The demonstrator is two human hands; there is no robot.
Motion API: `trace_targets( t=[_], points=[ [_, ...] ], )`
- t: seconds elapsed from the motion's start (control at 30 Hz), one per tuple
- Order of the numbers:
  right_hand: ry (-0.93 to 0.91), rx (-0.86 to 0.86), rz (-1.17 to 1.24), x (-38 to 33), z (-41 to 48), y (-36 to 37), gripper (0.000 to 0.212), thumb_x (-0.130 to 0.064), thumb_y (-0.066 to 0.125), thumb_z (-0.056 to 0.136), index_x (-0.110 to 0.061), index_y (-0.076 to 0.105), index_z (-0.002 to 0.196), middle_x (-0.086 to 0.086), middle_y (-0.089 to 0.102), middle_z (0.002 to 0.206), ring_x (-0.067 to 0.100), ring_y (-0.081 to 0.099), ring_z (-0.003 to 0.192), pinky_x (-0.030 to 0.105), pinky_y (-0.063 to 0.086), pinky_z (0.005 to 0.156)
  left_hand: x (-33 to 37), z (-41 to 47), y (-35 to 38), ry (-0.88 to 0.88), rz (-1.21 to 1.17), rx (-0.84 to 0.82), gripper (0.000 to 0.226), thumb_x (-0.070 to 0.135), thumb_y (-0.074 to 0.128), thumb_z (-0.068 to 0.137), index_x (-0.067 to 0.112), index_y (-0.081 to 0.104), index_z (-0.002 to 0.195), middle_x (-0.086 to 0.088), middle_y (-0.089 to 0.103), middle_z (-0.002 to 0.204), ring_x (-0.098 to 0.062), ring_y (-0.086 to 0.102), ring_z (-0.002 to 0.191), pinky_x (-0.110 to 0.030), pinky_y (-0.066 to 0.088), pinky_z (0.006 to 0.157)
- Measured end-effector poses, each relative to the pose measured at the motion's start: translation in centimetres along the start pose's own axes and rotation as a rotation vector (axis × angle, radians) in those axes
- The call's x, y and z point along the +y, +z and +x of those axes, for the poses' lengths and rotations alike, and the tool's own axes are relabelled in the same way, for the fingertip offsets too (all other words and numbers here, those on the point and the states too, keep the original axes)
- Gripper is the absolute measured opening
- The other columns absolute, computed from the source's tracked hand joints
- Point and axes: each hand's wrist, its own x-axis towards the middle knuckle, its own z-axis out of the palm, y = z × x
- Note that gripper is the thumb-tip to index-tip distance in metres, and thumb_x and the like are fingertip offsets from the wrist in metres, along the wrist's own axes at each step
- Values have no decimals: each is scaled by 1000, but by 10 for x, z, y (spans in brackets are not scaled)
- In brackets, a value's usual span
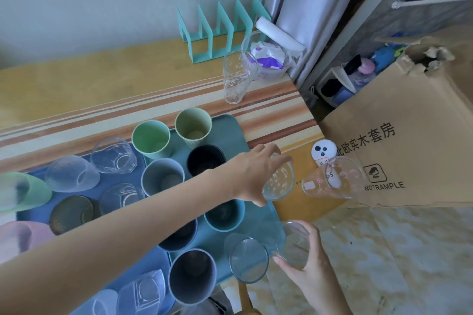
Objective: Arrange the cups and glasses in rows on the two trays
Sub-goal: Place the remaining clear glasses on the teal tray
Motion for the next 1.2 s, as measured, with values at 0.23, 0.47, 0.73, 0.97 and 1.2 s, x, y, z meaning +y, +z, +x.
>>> trace_targets(
  t=[0.23,0.47,0.73,0.97,1.2],
  points=[
    [10,-5,-5,0,0,0,71,-43,74,63,-40,38,123,-20,51,126,3,51,118,37,54,86,2,0,19,-3,52,-81,94,23,80,64,24,23,139,-4,29,135,-22,36,118,-29,49,71],
    [23,-13,4,0,2,0,71,-42,74,63,-38,38,124,-18,52,126,5,50,120,38,52,90,1,-5,31,-41,43,-17,93,29,79,62,21,24,136,-2,29,131,-19,35,112,-26,45,63],
    [28,-33,-4,-2,4,-1,72,-47,73,62,-38,37,124,-16,53,126,6,50,120,37,51,90,-9,-10,20,-67,-179,-117,102,55,75,64,34,15,143,7,23,145,-13,27,131,-36,45,95],
    [11,-39,-52,-2,5,-2,73,-44,75,64,-39,34,125,-14,54,126,4,51,119,36,51,91,-7,-4,11,-67,-140,-138,93,47,77,65,36,24,140,4,31,141,-19,46,120,-32,44,87],
    [13,-42,-65,-2,3,-2,72,-48,71,65,-39,33,125,-14,54,126,6,51,119,36,52,90,9,2,24,-66,-17,-47,88,45,75,65,22,29,137,-2,39,130,-23,49,109,-29,39,75]
  ],
)
